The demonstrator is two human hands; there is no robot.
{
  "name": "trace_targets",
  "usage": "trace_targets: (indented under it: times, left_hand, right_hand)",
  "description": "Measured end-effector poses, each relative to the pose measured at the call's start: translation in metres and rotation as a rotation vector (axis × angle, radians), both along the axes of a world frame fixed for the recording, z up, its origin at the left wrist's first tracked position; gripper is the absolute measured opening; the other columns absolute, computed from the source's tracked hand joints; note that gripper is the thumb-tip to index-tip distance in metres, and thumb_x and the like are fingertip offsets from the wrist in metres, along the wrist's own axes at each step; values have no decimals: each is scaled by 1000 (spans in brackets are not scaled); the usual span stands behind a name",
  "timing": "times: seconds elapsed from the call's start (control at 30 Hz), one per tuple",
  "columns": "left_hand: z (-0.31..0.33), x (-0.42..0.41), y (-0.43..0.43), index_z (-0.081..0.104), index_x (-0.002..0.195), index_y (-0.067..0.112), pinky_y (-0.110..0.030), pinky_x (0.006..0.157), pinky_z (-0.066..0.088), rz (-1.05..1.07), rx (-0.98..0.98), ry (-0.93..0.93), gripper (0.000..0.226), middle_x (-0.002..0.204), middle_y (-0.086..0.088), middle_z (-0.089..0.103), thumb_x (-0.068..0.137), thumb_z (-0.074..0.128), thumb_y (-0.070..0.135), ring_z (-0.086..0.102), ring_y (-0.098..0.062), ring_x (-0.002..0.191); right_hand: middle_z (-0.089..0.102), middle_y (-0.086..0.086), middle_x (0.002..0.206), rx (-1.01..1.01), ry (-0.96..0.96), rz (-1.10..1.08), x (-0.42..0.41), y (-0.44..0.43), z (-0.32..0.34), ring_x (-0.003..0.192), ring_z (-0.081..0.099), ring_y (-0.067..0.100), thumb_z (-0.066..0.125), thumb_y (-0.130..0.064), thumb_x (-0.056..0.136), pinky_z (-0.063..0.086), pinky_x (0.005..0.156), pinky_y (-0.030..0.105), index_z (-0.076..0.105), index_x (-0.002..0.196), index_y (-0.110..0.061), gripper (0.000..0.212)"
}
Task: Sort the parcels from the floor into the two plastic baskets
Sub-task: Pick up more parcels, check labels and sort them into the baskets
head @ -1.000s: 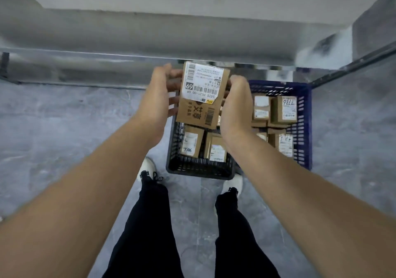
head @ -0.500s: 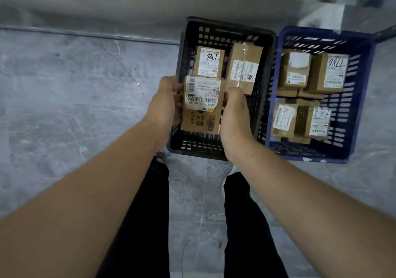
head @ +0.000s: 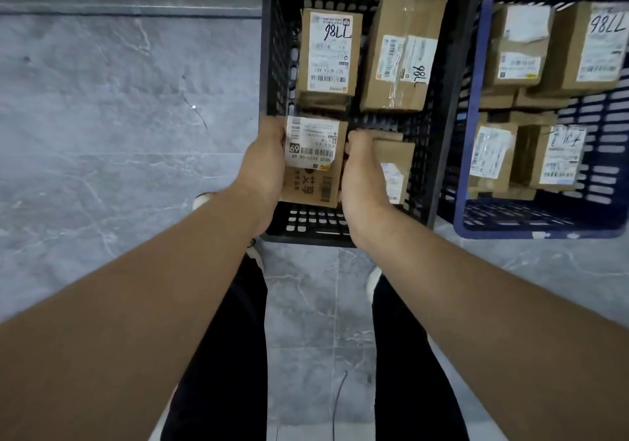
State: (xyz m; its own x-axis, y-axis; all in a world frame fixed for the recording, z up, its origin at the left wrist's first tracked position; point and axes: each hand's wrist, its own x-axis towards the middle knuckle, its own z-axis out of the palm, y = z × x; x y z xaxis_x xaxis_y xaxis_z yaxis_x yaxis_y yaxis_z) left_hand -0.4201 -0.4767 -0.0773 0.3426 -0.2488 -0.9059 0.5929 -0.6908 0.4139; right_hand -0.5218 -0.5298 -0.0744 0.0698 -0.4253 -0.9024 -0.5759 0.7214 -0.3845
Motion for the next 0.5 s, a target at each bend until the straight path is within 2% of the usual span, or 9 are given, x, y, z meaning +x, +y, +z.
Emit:
trace_targets:
  times: [0.07,0.17,0.3,0.4,0.5]
  left_hand:
    - [-15,-4,-3,73,98,31,-33,77,51,7,21,13,45,80,10,78,103,31,47,70,-17,94]
    - [-34,-7,-5,73,98,30,-31,74,50,-31,14,13,44,93,6,78,103,32,47,69,-16,92]
    - [-66,-8,-10,72,97,30,-40,88,59,-51,0,-10,47,92,5,79,103,29,46,73,-16,91]
    - [-88,-8,-13,72,92,29,-35,78,58,-52,2,-5,47,87,5,79,103,30,48,72,-15,85]
    - [-108,-9,-13,70,90,29,-31,73,52,-60,-12,6,47,78,8,77,104,29,47,70,-11,79]
  right_hand:
    - [79,1,112,3,23,-6,-1,1,-17,109,70,25,28,-65,87,56,103,51,76,108,-28,64]
    - [77,4,113,1,28,3,1,4,-41,109,69,26,31,-62,89,54,106,52,75,109,-24,62]
    - [79,3,111,-50,25,5,0,5,-78,109,71,27,31,-74,70,56,104,56,75,105,-28,73]
    - [78,3,111,-77,10,12,-3,7,-105,109,72,29,29,-75,64,58,103,58,74,105,-29,76]
    - [77,2,111,-86,20,27,-5,5,-118,108,71,26,31,-72,73,58,102,56,73,108,-30,70]
